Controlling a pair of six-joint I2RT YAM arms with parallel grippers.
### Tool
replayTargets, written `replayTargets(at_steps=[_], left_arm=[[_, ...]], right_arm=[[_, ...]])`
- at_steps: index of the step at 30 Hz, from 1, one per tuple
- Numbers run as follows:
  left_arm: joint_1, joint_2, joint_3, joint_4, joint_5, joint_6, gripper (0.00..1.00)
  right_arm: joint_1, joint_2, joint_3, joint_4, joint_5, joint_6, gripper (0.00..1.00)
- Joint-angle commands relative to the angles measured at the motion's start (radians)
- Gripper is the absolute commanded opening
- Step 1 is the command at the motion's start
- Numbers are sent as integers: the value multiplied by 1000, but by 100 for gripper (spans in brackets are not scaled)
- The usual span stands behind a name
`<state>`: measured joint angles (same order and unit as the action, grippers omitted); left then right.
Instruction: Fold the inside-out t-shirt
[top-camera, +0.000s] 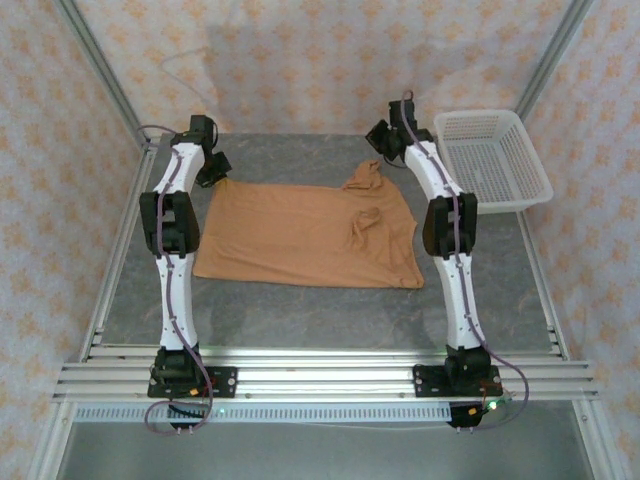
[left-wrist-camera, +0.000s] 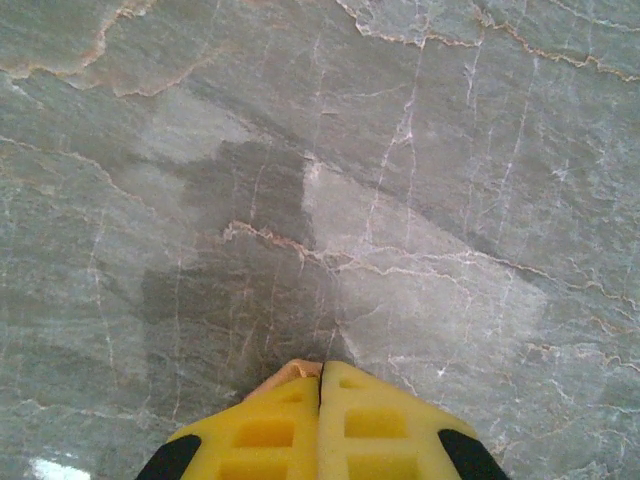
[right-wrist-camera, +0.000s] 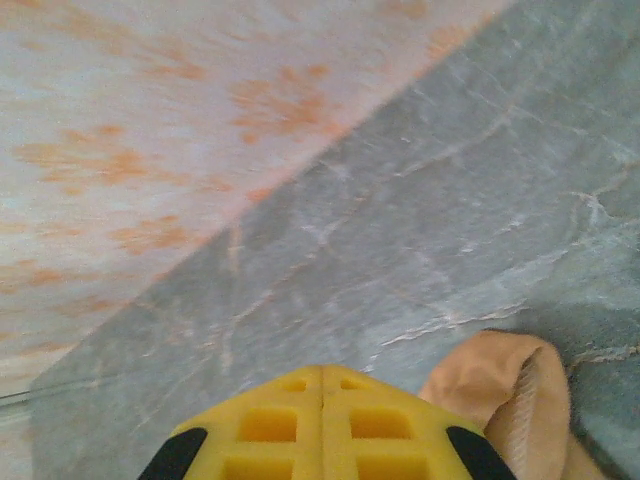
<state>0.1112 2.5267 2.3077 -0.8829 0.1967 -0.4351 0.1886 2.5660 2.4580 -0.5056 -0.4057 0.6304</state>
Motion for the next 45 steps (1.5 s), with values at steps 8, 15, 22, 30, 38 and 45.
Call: replayTargets(at_steps=[8, 15, 22, 30, 38, 45], left_arm=[[-18, -125, -92, -11, 8, 11, 0], [-25, -168, -135, 6, -3, 6, 0], [-34, -230, -186, 44, 7, -5, 0], [-40, -244, -177, 37, 6, -4, 0], [-41, -241, -181, 32, 11, -1, 0], [-40, -241, -185, 31, 13, 4, 0]], right_arm=[[-9, -117, -117, -32, 114, -116, 38], [-8, 44, -19, -66, 178, -92, 36], [-8, 96, -11, -44, 169, -68, 35], [-8, 135, -6, -26, 135, -26, 35], [3, 152, 1, -14, 126, -3, 29], [5, 155, 35, -33, 143, -1, 0]])
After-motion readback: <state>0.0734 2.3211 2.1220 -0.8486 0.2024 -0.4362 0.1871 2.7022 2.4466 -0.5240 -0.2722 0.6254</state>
